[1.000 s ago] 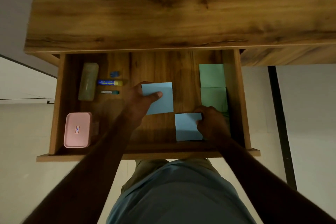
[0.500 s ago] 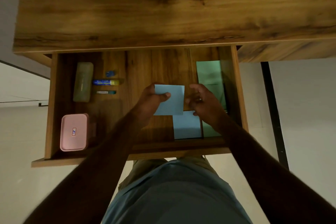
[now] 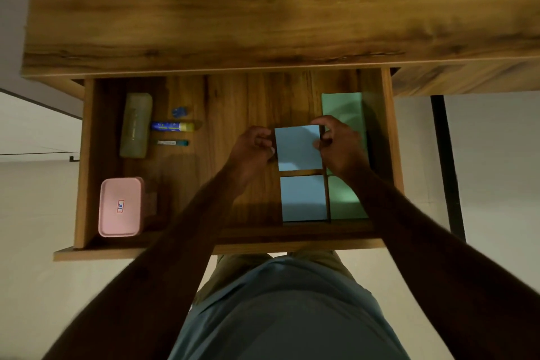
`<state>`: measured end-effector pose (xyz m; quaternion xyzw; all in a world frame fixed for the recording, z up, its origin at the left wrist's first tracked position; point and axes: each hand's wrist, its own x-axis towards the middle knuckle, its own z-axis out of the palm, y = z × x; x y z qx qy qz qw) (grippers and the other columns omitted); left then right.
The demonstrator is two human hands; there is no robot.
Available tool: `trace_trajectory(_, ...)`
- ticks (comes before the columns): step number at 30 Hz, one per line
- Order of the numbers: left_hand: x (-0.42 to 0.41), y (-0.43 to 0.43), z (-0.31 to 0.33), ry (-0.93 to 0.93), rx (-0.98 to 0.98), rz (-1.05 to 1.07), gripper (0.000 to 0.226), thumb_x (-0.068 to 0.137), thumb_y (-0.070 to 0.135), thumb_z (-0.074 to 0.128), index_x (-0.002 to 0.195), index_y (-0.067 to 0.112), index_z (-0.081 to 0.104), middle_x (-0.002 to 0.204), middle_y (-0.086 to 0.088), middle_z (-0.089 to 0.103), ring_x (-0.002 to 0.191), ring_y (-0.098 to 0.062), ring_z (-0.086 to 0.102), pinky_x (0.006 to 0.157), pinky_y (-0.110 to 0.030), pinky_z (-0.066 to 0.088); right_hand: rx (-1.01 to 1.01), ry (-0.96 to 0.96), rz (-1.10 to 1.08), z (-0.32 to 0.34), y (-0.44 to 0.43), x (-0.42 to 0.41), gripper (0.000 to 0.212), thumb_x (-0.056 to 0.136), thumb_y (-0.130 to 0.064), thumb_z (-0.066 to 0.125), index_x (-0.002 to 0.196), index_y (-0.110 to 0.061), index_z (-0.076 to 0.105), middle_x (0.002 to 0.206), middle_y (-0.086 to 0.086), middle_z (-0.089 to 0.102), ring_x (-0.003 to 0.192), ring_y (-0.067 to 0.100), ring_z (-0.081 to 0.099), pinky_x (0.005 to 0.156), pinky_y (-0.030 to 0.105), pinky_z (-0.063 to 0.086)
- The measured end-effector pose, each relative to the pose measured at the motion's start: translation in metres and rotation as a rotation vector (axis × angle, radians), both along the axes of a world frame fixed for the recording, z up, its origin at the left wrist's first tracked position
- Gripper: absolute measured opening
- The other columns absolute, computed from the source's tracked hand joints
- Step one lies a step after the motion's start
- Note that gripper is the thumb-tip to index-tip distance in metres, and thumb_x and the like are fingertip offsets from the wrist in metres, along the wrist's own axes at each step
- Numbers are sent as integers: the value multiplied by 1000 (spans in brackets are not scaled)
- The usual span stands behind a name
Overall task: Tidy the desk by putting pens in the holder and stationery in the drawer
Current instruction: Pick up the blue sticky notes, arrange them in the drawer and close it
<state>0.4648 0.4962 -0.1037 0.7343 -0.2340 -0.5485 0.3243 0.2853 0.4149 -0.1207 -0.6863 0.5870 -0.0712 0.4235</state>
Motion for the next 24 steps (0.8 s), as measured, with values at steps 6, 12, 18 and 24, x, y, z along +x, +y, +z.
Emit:
trace_trajectory(6,-8,4,-4,19,29,-142,40,92,2,59,130,15,54,113,3,65,97,-6,63,61,-12,49,-65,209,91,-13,7,-1,48,92,-14,67,137,-21,54,125,9,59,116,29,58,93,39,53)
trace_trajectory(12,-12,7,-10,-12,19,-197,51,91,1,59,139,17,51,123,3,61,100,-4,60,63,-9,50,-142,337,141,-11,14,-5,57,92,-17,66,145,-24,46,137,12,45,123,33,51,93,46,55)
trace_trajectory(18,-18,10,-12,-60,19,-226,49,90,6,64,136,15,52,126,1,61,102,-6,60,69,-13,49,-93,278,116,-5,19,-12,69,89,-12,66,150,-29,38,140,10,44,127,33,50,93,47,56)
trace_trajectory(24,-24,15,-7,-185,-31,-268,49,90,4,64,136,17,51,126,5,60,108,-8,60,70,-11,48,-122,252,139,6,26,-23,64,90,-27,67,148,-29,39,138,8,47,127,30,49,89,46,56)
